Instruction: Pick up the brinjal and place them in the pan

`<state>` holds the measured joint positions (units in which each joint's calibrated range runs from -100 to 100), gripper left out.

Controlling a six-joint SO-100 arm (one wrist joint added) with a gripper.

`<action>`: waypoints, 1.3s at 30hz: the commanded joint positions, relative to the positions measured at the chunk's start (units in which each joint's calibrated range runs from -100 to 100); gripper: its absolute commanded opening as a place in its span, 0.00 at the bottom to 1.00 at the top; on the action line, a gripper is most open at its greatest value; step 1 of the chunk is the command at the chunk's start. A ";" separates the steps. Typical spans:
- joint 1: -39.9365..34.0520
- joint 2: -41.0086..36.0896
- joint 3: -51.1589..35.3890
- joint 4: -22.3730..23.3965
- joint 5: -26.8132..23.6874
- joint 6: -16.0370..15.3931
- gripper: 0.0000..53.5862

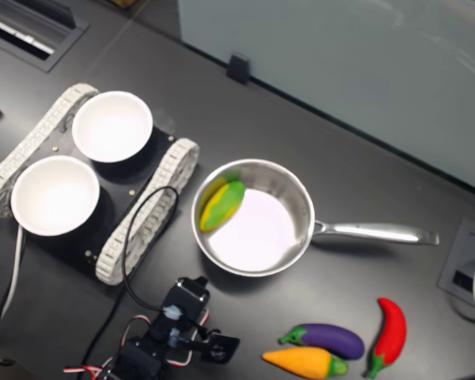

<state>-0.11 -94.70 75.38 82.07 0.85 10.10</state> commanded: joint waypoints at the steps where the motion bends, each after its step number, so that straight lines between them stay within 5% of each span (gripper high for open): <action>1: 2.75 -0.75 -3.19 1.13 0.98 -1.70 0.00; 39: 17.66 12.58 -27.82 10.77 3.47 -3.46 0.00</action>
<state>15.73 -84.43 53.39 92.44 3.64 7.90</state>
